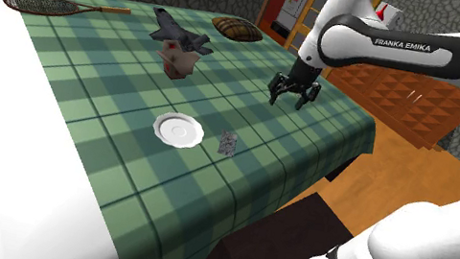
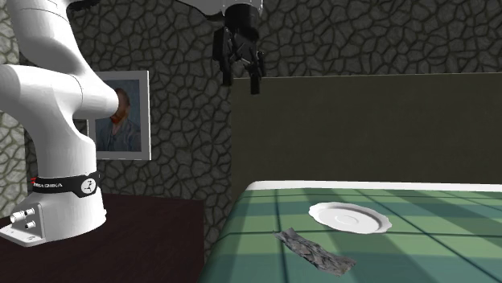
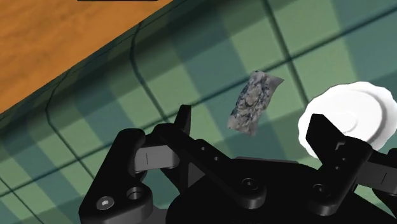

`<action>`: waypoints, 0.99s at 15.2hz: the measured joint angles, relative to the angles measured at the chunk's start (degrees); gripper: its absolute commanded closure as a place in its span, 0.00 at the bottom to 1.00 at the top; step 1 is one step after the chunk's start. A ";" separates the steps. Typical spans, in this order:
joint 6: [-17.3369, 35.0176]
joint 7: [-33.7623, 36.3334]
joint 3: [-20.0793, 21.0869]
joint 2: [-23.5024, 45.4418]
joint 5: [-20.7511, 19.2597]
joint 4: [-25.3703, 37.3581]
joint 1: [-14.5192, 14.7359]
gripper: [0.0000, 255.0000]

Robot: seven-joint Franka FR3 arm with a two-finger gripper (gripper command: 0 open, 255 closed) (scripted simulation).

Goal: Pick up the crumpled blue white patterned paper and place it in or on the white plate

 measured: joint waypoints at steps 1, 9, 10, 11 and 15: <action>0.72 1.38 0.47 1.53 0.00 0.09 -0.03 0.00; 6.83 10.79 1.97 19.59 -1.67 6.50 -0.82 0.00; 7.30 12.05 2.07 21.88 -1.89 7.61 -0.72 0.00; 7.82 12.92 1.95 23.78 -2.06 8.29 -0.81 0.00; 8.94 17.16 1.64 33.12 -2.79 13.76 -0.41 0.00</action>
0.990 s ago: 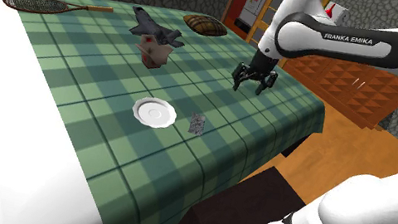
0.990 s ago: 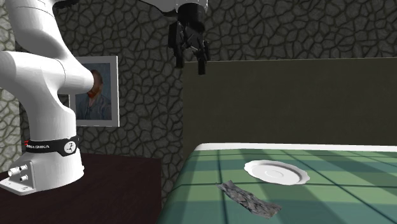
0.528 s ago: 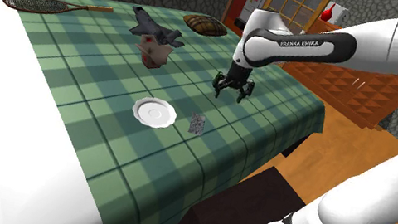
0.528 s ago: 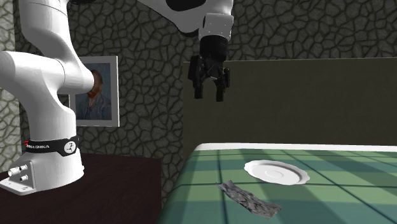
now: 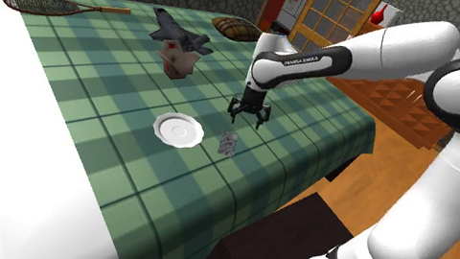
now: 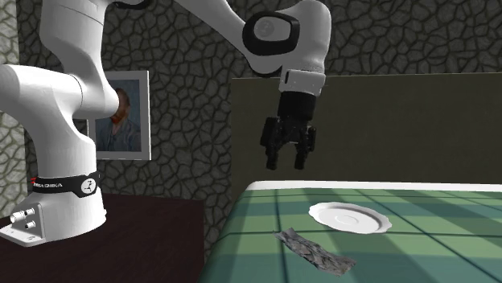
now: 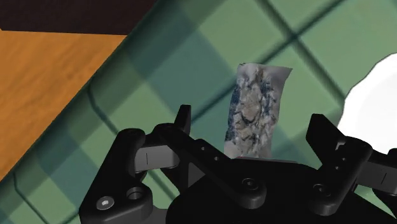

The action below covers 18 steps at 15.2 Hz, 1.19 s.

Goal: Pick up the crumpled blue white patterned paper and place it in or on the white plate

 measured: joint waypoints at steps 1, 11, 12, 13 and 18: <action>0.16 0.83 -0.22 2.52 -0.13 1.68 0.05 0.00; 1.08 7.20 -1.95 21.32 0.17 14.35 1.10 0.00; 1.61 7.32 -1.99 21.81 0.14 14.28 1.15 0.00; 2.30 7.35 -2.04 22.28 0.09 14.03 1.15 0.00; 4.96 7.61 -2.16 24.00 -0.10 13.05 1.32 0.00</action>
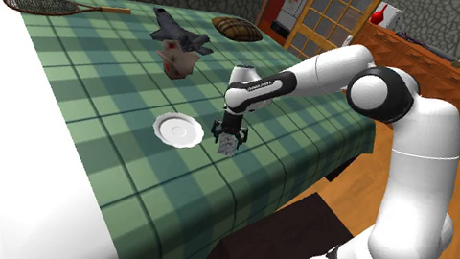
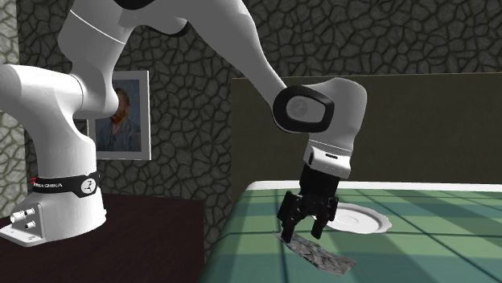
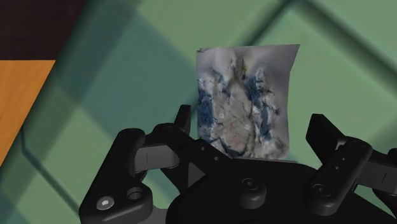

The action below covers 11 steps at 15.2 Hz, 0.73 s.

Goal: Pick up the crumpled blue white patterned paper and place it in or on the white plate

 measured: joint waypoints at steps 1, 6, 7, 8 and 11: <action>0.13 0.00 -0.01 0.03 -0.01 -0.09 -0.01 0.00; 0.22 0.00 -0.01 0.07 -0.02 -0.12 -0.01 1.00; 0.22 0.00 -0.01 0.07 -0.02 -0.12 -0.01 1.00; 0.17 0.00 -0.03 0.05 -0.03 -0.13 -0.01 1.00; 0.12 0.01 -0.03 -0.09 -0.03 -0.11 -0.02 1.00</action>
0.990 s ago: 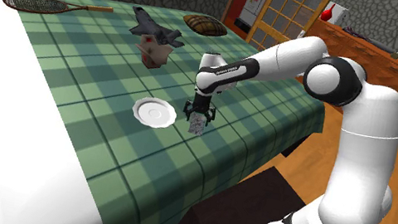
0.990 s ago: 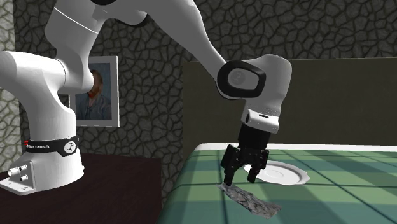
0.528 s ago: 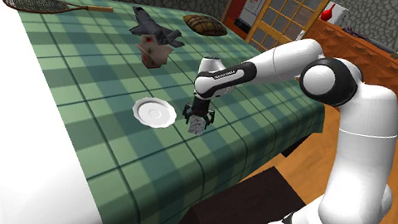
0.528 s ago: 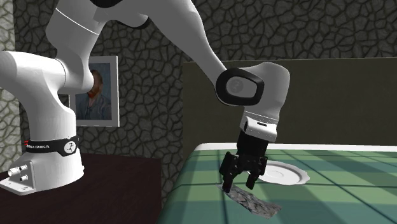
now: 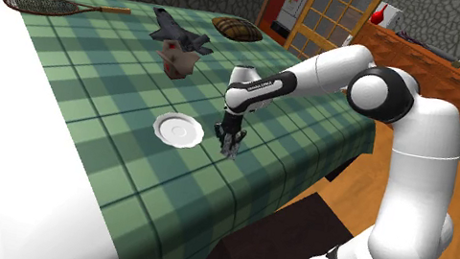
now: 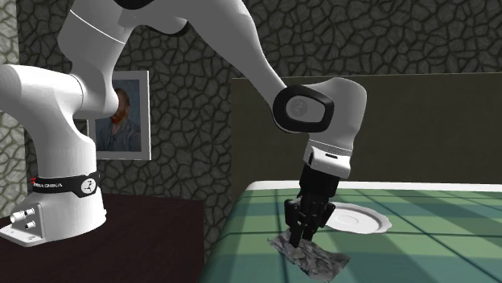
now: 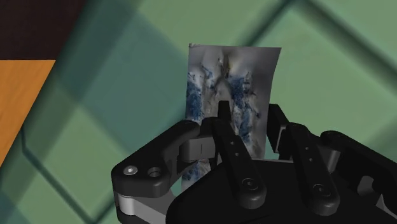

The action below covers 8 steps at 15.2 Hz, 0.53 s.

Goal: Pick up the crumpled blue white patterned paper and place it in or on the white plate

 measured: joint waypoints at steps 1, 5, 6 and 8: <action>0.00 0.01 0.01 -0.06 0.00 0.05 0.01 1.00; 0.09 -0.03 -0.01 -0.09 -0.02 0.13 -0.03 1.00; -0.16 -0.03 0.02 -0.32 0.01 0.10 -0.03 1.00; -0.99 -0.11 0.12 -1.14 0.12 -0.02 -0.09 1.00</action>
